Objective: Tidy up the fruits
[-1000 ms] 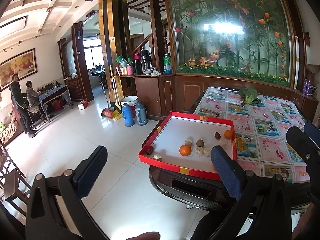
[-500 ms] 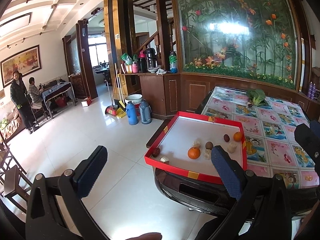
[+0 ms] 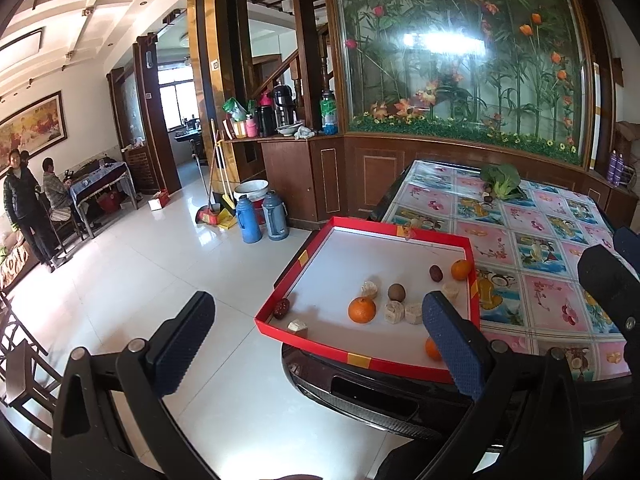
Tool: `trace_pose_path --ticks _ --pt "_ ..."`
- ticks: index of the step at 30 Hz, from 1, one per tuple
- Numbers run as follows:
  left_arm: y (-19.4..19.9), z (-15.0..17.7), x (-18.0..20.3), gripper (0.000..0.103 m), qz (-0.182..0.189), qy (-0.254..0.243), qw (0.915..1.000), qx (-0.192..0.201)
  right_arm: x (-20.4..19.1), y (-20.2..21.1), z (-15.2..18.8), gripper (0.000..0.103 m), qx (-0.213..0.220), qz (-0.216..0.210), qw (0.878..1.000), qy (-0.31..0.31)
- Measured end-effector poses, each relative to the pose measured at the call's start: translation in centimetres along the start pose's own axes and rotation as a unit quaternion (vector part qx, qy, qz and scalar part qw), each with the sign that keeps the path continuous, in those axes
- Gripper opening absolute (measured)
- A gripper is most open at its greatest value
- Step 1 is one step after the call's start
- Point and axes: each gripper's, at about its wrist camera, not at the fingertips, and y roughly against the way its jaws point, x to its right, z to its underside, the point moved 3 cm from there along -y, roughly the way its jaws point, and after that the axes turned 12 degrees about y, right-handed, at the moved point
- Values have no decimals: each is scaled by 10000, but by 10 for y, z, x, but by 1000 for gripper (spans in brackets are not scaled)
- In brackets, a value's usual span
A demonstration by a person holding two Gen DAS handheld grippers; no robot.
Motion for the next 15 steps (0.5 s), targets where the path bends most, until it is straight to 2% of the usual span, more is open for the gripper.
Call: trace_pose_path --ticks 15 --pt "-49 -30 7 103 257 -14 9996 -108 2 -68 -21 81 -205 -24 9997 -94"
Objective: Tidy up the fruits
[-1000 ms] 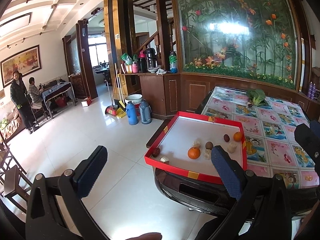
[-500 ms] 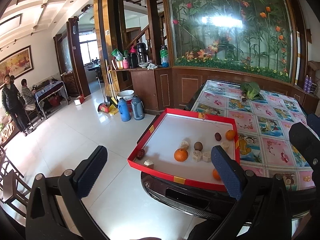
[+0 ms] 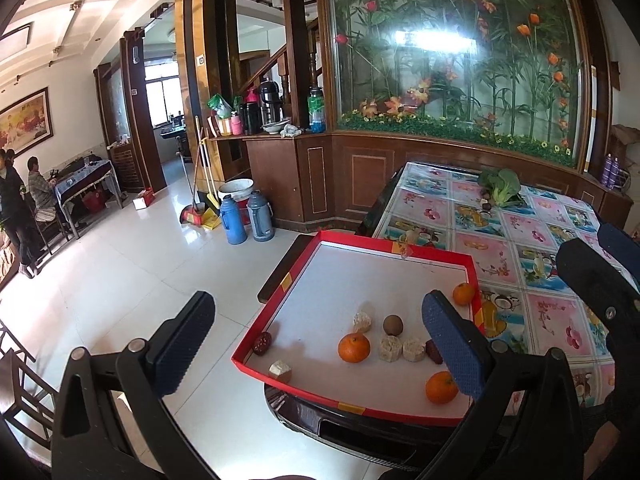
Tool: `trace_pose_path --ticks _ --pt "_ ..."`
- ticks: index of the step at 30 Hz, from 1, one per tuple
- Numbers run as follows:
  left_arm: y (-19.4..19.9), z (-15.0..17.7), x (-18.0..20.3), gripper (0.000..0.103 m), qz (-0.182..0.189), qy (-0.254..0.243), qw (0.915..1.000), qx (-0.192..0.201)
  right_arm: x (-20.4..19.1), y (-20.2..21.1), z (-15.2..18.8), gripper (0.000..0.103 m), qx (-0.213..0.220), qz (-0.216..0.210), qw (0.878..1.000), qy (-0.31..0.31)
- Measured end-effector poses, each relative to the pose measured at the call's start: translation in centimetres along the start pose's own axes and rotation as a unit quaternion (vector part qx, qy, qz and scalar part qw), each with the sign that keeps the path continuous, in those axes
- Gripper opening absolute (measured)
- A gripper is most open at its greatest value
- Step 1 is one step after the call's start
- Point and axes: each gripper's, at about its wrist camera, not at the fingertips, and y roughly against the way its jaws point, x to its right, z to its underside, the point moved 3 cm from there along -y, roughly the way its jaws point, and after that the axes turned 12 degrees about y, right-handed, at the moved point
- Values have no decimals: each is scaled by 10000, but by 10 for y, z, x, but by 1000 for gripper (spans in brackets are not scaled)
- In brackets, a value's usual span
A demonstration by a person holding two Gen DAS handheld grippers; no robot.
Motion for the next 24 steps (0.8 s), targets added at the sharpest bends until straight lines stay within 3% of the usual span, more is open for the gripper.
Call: trace_pose_path --ticks 9,24 --pt "-25 -15 -12 103 -116 -43 9999 -9 -13 -20 1 81 -170 -2 9998 144" --pt "-39 -1 -19 103 -523 -28 9981 -317 14 1 22 81 -248 -80 9996 -82"
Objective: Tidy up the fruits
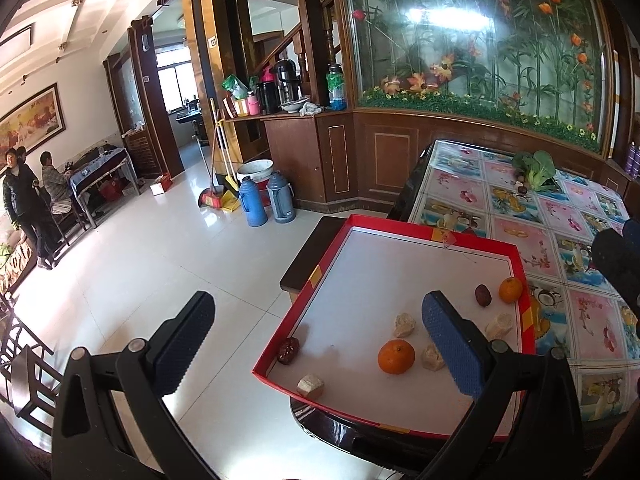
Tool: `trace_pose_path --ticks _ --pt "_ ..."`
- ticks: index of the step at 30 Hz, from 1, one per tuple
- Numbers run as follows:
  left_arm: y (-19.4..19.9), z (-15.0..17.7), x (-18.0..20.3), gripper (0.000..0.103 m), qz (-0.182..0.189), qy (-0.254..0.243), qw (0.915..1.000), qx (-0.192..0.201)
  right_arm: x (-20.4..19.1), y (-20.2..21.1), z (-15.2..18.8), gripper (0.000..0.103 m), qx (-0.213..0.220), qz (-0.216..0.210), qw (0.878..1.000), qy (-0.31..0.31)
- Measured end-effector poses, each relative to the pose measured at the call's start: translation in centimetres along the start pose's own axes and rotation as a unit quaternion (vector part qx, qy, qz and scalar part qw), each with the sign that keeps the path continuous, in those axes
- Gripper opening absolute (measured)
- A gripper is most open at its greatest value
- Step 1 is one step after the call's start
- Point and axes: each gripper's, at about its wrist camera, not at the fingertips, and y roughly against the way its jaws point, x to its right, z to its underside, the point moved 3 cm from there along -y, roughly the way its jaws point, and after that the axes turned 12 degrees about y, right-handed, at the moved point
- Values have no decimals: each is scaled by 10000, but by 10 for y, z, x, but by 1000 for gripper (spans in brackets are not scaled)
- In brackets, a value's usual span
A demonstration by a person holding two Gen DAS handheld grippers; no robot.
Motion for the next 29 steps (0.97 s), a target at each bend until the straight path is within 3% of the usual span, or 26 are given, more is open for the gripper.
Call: trace_pose_path --ticks 15,29 --pt "8 26 13 103 -525 -134 9984 -159 12 18 14 81 63 -358 9993 -14" --pt "5 24 11 103 -525 89 9983 -224 -5 -5 2 81 31 -523 9986 108"
